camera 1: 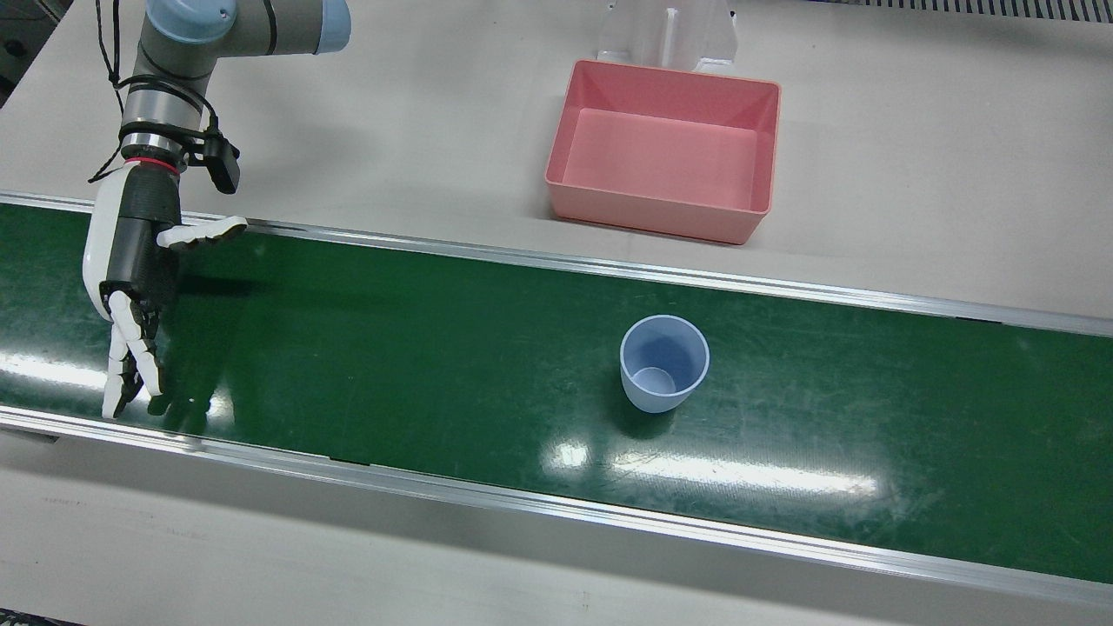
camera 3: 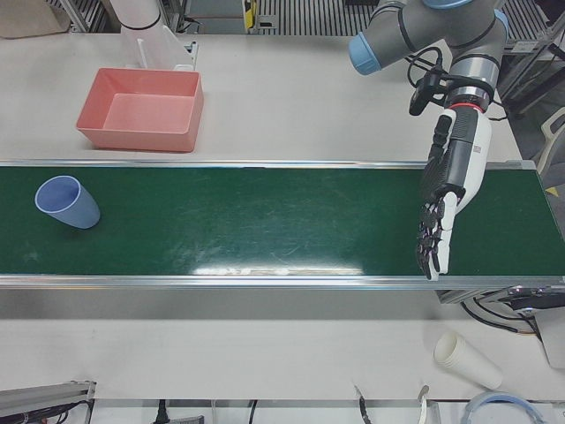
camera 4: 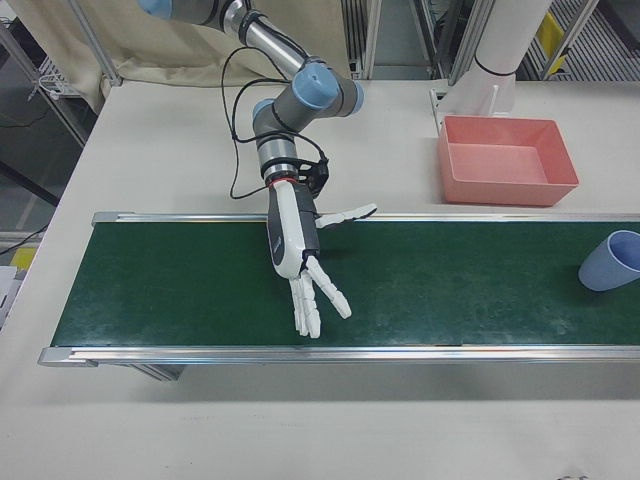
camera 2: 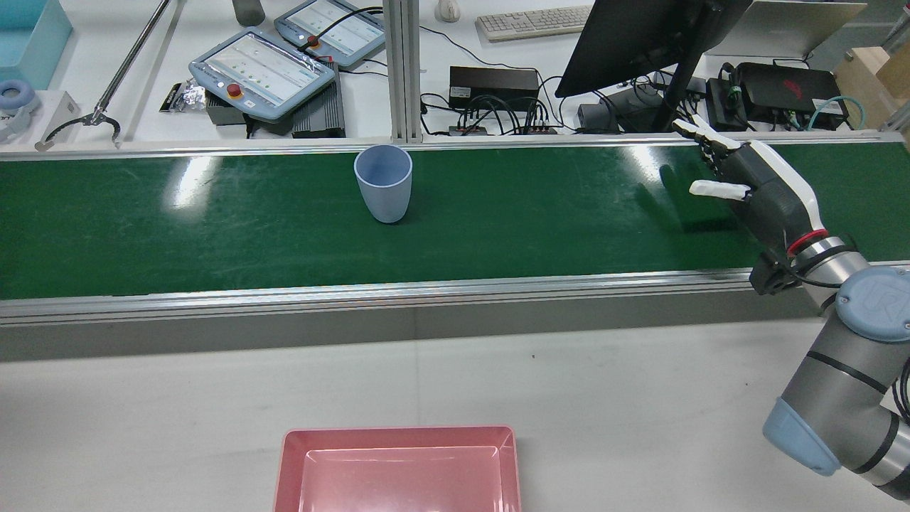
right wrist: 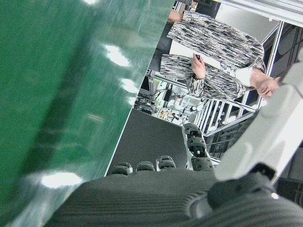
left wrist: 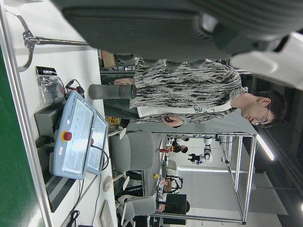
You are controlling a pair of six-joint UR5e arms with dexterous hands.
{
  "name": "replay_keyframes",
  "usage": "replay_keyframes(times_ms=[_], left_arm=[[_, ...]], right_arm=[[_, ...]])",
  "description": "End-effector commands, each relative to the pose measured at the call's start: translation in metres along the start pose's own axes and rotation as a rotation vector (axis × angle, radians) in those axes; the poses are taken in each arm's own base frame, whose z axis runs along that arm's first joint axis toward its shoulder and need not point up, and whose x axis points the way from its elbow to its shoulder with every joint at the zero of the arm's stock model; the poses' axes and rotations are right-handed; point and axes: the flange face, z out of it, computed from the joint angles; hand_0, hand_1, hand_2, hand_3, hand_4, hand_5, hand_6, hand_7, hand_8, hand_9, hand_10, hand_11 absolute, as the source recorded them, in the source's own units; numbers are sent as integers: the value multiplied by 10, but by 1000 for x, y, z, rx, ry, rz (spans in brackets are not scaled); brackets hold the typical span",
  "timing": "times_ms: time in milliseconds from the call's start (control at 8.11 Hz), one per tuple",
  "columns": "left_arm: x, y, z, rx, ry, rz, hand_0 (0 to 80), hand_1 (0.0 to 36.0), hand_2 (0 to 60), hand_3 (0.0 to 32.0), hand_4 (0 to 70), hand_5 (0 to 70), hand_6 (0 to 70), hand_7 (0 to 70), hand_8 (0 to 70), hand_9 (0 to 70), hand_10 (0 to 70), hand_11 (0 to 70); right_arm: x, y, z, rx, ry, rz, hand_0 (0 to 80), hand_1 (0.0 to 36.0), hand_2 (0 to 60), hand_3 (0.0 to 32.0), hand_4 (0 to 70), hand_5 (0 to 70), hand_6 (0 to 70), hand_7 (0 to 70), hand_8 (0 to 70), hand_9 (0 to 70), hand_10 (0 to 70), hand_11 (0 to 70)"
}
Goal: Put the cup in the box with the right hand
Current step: 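Close the right hand around the light blue cup on the belt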
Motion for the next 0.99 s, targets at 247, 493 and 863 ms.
replay_keyframes(times_ms=[247,493,863], left_arm=[[0,0,0,0,0,-1,0,0,0,0,0,0,0,0,0,0,0,0],[0,0,0,0,0,-1,0,0,0,0,0,0,0,0,0,0,0,0],[0,0,0,0,0,-1,0,0,0,0,0,0,0,0,0,0,0,0]], right_arm=[[-7,7,-4,-15,-9,-1,396,80,4,8,0,31,16,44,6,8,5,19],[-6,7,-4,-15,-8,-1,395,79,7,6,0,30,17,48,7,9,4,17],[7,3,-7,-7,20,-33,387,73,10,0,0,27,21,54,6,10,8,22]])
